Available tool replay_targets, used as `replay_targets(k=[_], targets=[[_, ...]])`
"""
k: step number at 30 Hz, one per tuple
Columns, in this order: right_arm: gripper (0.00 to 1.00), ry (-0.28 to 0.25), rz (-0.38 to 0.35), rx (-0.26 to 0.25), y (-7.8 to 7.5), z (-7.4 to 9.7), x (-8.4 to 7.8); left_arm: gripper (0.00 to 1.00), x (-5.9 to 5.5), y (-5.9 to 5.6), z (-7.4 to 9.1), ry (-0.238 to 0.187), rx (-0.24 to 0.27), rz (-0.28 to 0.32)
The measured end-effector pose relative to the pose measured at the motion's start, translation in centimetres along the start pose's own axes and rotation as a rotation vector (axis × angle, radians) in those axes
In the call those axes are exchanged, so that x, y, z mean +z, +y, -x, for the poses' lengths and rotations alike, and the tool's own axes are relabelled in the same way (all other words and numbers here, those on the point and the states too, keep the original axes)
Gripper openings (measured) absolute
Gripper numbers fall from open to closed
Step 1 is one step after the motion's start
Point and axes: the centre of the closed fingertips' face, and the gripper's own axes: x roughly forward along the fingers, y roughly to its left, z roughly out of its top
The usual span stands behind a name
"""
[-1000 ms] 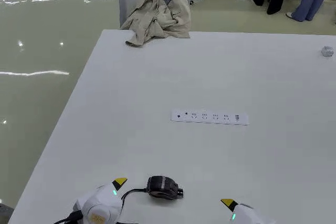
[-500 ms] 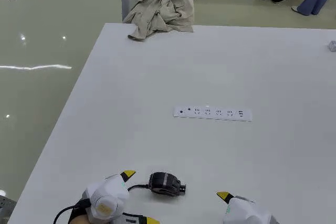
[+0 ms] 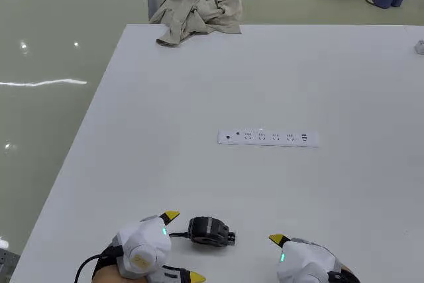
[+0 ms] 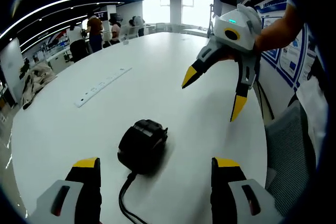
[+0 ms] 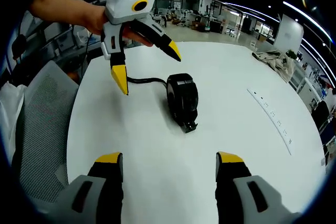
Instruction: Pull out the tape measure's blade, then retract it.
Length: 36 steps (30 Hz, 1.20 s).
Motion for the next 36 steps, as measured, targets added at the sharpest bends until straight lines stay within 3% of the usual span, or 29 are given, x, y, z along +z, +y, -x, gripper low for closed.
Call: replay_targets(k=[23,36], targets=[[0.7,0.023,0.092,0.04,-1.4,-1.9,0.2,0.8,0.0,1.0,-1.7,0.047,-0.047,-0.122],[0.68,0.033,0.119,0.058,-2.4,-3.3,0.1,0.77,-0.2,1.3,-2.9,0.064,-0.074,-0.153]])
